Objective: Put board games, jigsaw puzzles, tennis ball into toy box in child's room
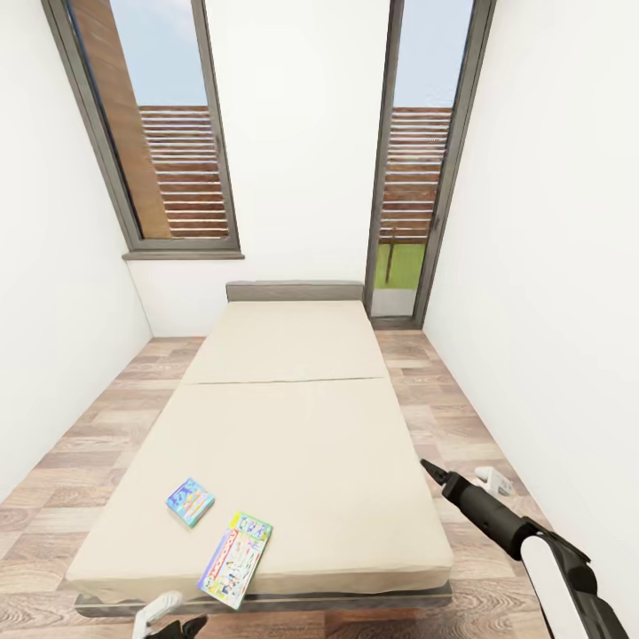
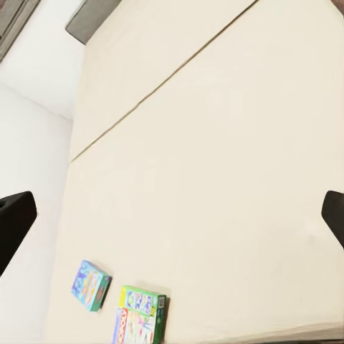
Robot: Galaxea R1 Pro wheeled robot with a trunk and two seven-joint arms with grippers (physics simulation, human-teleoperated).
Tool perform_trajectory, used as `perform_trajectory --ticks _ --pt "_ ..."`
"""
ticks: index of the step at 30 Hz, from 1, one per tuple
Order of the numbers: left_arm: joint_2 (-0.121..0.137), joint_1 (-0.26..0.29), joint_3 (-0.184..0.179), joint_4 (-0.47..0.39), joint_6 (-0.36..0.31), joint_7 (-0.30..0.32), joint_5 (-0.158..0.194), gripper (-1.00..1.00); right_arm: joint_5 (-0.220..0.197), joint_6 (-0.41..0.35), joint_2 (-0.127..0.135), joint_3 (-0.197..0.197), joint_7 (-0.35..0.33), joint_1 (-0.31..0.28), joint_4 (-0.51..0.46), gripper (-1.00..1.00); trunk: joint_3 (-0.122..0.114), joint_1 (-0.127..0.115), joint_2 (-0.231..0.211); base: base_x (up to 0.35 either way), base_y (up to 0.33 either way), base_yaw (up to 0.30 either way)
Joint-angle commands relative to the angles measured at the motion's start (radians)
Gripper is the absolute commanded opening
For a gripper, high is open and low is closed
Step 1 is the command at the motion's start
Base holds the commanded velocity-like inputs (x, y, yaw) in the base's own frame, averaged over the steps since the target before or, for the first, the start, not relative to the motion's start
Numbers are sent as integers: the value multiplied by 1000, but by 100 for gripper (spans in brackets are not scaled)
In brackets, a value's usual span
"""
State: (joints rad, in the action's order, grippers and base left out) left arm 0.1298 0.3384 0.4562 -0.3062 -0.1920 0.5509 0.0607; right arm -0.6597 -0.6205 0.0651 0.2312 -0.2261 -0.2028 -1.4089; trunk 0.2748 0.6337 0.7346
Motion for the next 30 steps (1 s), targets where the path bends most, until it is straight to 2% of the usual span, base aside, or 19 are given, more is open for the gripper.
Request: perform_trajectory --ticks 1,3,5,6,9,10,14,18,22,27,30 --pt "8 1 7 -1 -37 42 20 100 -4 -7 0 2 -6 -1 -2 100 5 4 8 0 0 0" --pt "23 2 13 -1 -91 84 43 100 -13 -10 3 1 -16 -1 -8 100 11 12 22 0 0 0" --pt "58 3 25 -5 -175 113 81 100 -31 -13 6 1 -29 0 -12 100 17 19 36 0 0 0" --pt "67 3 30 -6 -195 117 92 100 -36 -14 7 1 -30 0 -12 100 20 23 43 0 0 0" --pt "109 3 68 -9 -271 132 190 100 -51 -15 8 0 -36 -1 -14 100 30 35 64 0 0 0" --pt "115 4 82 -9 -282 136 229 100 -53 -16 6 0 -36 0 -14 100 33 39 71 0 0 0" --pt "127 3 102 -7 -296 143 317 100 -54 -11 -2 -2 -32 -1 -17 100 45 54 99 0 0 0" --pt "137 1 105 -4 -294 168 336 100 -54 -10 -3 -2 -33 0 -28 100 58 69 127 0 0 0" --pt "139 0 101 -1 -290 218 333 100 -56 -10 -4 -5 -45 2 -80 100 70 85 155 0 0 0" --pt "144 -8 102 2 -286 247 332 100 -59 -14 -4 -12 -51 5 -106 100 86 104 190 0 0 0" --pt "152 -11 101 3 -285 299 331 100 -61 -17 -4 -11 -54 8 -112 100 95 115 211 0 0 0"
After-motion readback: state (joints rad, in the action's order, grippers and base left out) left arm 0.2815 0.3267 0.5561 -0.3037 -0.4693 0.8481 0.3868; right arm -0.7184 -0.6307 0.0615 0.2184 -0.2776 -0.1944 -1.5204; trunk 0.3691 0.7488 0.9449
